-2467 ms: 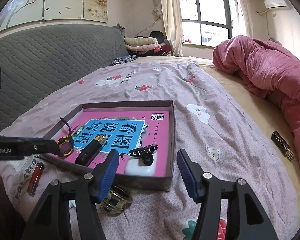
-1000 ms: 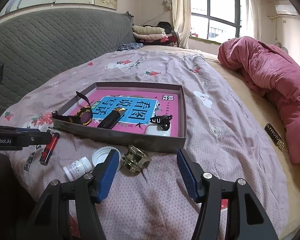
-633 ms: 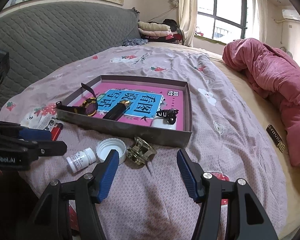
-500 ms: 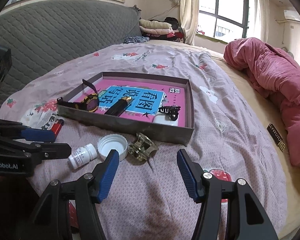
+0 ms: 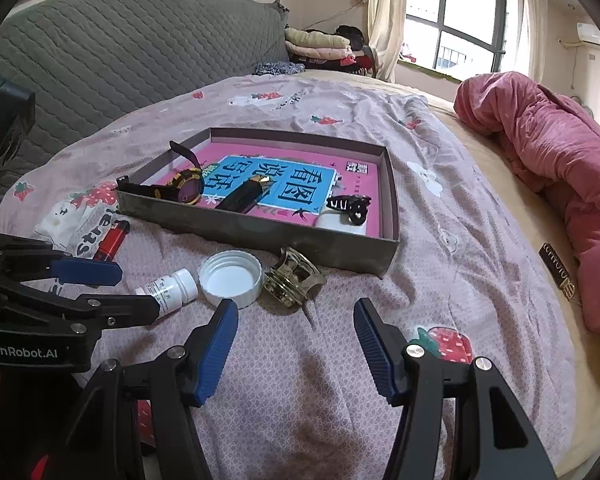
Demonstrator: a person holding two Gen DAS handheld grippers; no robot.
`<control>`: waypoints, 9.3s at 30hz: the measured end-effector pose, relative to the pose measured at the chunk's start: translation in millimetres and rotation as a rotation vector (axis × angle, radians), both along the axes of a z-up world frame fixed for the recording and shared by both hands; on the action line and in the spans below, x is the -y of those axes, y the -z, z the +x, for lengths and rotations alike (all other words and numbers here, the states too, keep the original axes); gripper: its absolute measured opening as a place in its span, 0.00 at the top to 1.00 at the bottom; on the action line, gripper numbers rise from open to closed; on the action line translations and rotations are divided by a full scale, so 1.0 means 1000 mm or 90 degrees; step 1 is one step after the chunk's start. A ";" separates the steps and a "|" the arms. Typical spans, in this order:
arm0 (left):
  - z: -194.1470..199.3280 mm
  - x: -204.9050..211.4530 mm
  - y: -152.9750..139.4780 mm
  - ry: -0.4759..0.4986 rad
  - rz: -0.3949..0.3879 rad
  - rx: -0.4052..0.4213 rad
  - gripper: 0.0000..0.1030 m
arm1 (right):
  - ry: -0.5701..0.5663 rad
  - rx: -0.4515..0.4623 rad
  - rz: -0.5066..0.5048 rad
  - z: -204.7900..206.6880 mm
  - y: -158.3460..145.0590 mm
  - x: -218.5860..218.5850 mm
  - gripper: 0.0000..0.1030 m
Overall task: Organize rigid objects
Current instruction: 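Withdraw both tools from the box back toward the loose items, then move left tool to the white pill bottle while right tool closes on the brass knob, then close left tool on the white pill bottle while right tool lifts the brass knob, then carry the pill bottle with left tool while right tool carries the brass knob over the box, then lower the pill bottle beside the black case with left tool while right tool lowers the brass knob beside it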
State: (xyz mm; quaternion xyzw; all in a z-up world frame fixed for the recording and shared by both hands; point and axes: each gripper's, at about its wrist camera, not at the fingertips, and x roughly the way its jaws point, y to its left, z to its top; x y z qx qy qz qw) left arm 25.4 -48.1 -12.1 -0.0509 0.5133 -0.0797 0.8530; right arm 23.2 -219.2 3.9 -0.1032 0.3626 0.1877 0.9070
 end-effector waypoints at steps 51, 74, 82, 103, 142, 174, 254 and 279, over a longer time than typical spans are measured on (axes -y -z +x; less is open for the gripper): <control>0.034 0.008 0.031 -0.019 0.018 -0.020 0.46 | -0.091 0.059 -0.134 0.048 0.047 -0.033 0.40; 0.033 0.012 0.032 -0.003 0.029 -0.013 0.56 | -0.086 -0.016 0.048 0.056 0.029 -0.002 0.65; 0.030 0.009 0.030 0.000 0.021 -0.011 0.72 | -0.068 -0.039 0.115 0.060 0.025 0.012 0.65; 0.023 -0.003 -0.006 -0.023 0.002 0.065 0.74 | -0.051 0.016 0.162 0.045 -0.003 0.024 0.66; 0.075 -0.023 -0.023 -0.087 -0.029 0.110 0.74 | -0.048 0.070 0.155 0.072 -0.017 0.002 0.66; 0.100 -0.019 -0.005 -0.090 -0.010 0.083 0.74 | -0.080 0.079 0.128 0.088 -0.020 -0.018 0.66; 0.113 -0.017 0.011 -0.078 0.010 0.060 0.74 | -0.119 -0.097 0.081 0.123 0.015 -0.041 0.65; 0.114 -0.017 0.012 -0.081 0.022 0.058 0.74 | -0.127 -0.077 0.071 0.116 0.012 -0.044 0.59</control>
